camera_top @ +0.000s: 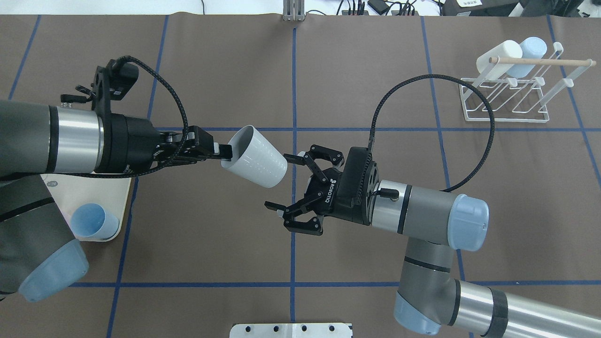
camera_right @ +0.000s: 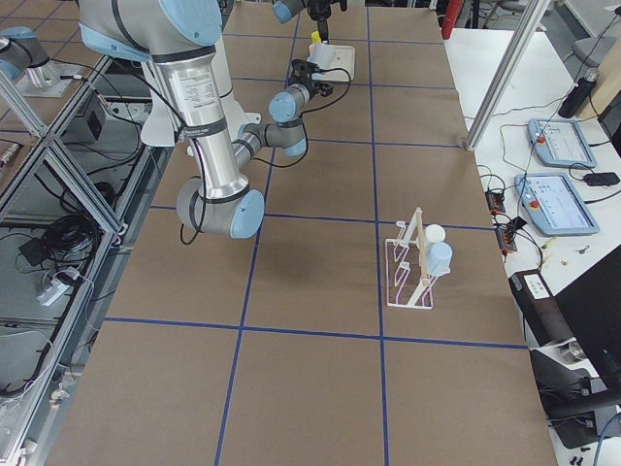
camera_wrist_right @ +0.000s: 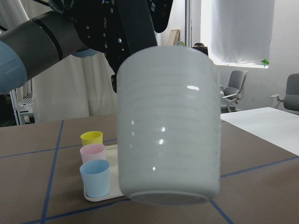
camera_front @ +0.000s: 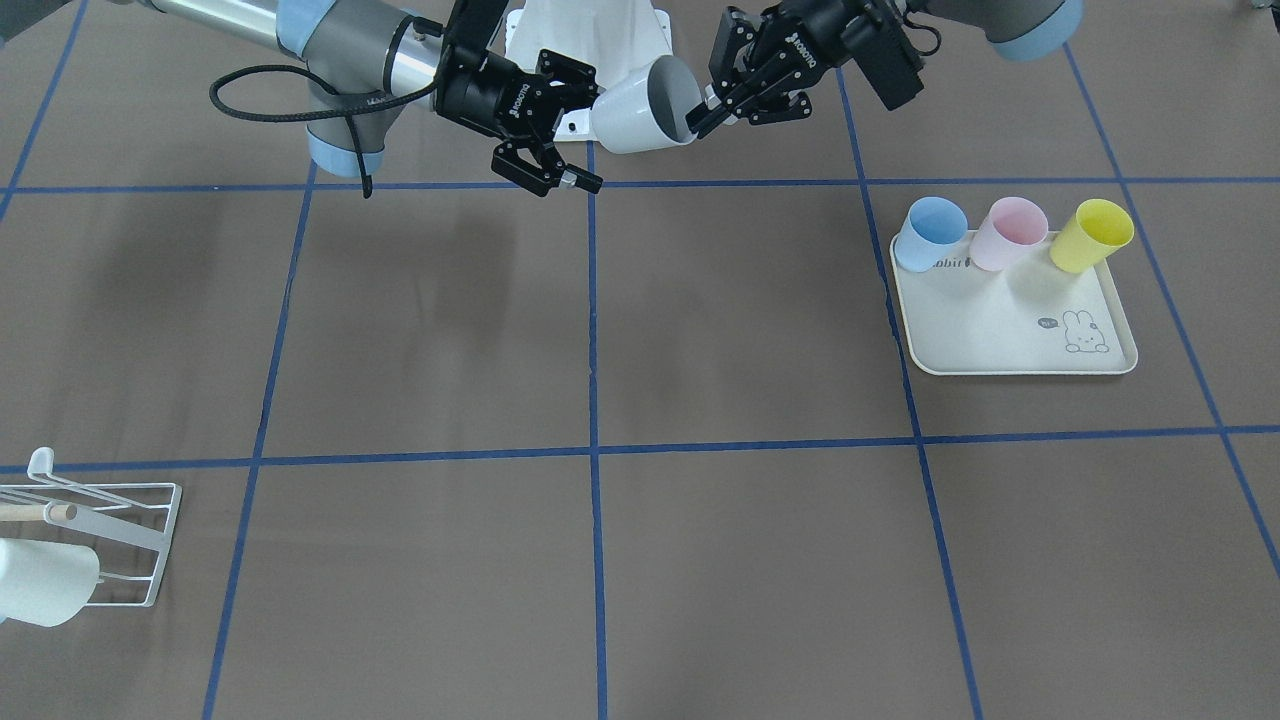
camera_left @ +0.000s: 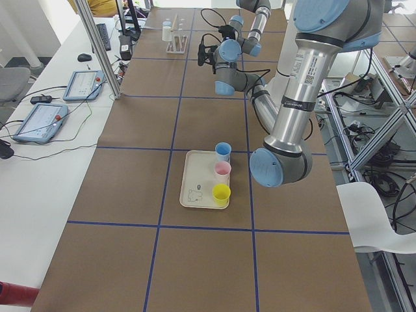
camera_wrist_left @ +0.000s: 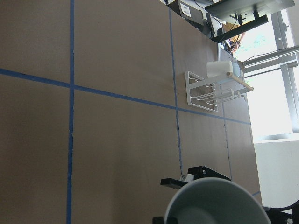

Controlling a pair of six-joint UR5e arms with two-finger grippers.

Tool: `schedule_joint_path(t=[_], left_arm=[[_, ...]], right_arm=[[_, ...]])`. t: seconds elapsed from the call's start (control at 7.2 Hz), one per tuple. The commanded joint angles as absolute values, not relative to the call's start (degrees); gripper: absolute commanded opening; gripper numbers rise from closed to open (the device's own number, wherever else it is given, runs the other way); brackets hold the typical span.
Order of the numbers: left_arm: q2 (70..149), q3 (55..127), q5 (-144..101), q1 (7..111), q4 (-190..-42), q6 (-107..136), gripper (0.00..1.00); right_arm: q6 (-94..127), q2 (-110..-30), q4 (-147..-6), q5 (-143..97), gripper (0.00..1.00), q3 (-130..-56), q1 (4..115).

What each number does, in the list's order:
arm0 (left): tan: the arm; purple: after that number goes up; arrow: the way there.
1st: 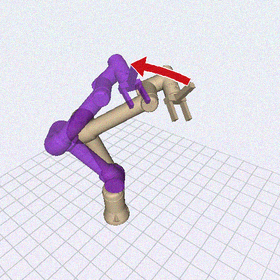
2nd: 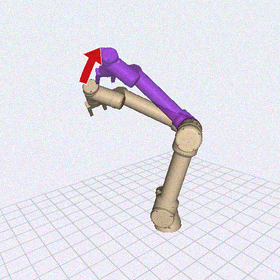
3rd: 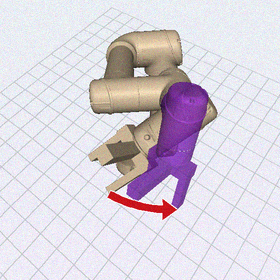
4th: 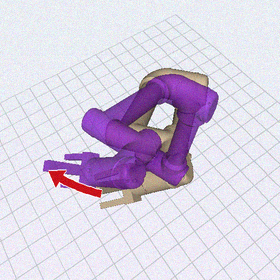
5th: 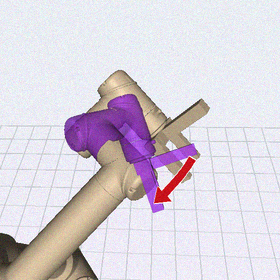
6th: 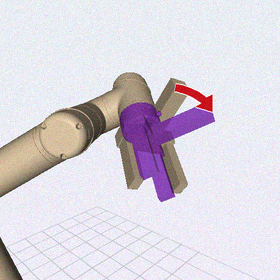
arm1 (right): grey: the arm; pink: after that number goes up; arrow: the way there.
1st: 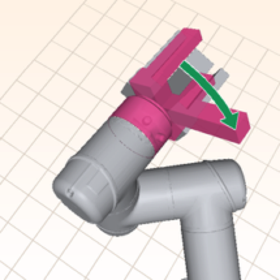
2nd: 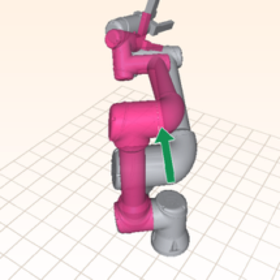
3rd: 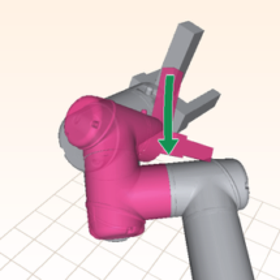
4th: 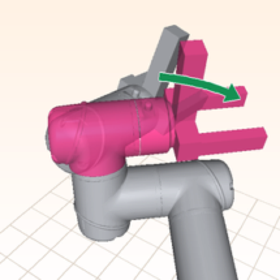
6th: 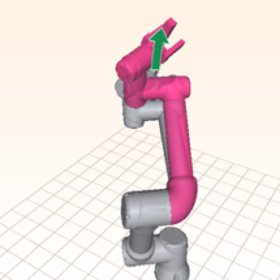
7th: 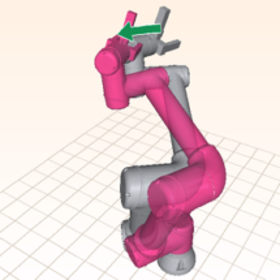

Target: Transfer IKEA cup to right arm and place on rack

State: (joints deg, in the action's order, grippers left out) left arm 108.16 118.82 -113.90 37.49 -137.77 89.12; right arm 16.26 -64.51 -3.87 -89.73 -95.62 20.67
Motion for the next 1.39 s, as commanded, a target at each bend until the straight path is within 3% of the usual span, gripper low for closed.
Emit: schedule_joint_path(t=[0.0,0.83,1.25], left_arm=[[108.28,118.39,-111.9,36.04,-137.72,89.12,0.0],[108.28,117.33,-110.48,33.75,-137.81,89.03,0.0],[108.28,117.25,-110.48,33.4,-137.81,89.03,0.0]], right_arm=[[16.26,-64.51,-3.16,-89.74,0.99,-95.54,20.65],[16.17,-64.51,-3.16,-89.74,0.98,-95.54,20.57],[16.17,-64.51,-3.25,-89.74,0.7,-95.54,20.04]])
